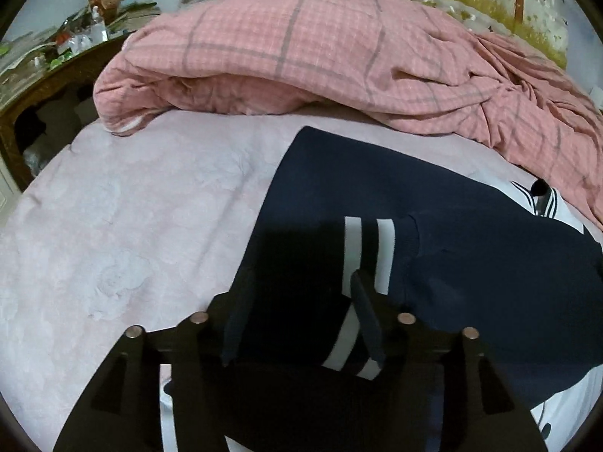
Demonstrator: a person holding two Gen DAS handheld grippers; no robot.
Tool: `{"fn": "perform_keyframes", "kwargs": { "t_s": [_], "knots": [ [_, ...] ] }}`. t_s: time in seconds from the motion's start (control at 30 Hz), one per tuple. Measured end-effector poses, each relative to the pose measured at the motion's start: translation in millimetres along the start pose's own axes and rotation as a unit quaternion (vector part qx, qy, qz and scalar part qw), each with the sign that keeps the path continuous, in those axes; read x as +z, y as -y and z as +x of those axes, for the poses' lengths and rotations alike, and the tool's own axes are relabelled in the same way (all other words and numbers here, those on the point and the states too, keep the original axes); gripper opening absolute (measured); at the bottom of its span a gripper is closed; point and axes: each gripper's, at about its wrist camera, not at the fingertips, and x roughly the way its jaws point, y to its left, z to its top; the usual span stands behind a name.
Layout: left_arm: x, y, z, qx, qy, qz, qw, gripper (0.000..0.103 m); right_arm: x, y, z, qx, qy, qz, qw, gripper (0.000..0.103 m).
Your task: Fold large clothes
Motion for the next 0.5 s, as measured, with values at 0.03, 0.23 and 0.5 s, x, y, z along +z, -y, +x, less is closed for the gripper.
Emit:
{"fn": "perform_keyframes", "kwargs": {
  "t_s": [0.03, 0.23, 0.5],
  "knots": [
    [0, 1, -2, -0.004, 0.004, 0.002, 1.0, 0.058, 1, -3, 3, 0.01, -0.018, -0.003, 1.0, 0.063],
    [0, 7, 0, 0.003, 0.001, 0.017, 0.9999, 0.076, -13, -9, 52, -0.077, -0.085, -0.044, 0.993, 0.044],
    [-1, 11, 5, 0.021, -0.011, 0.029, 0.9993, 0.081, -10, 5, 64, -0.15, -0.039, -0.031, 0.987, 0.0]
  ]
}}
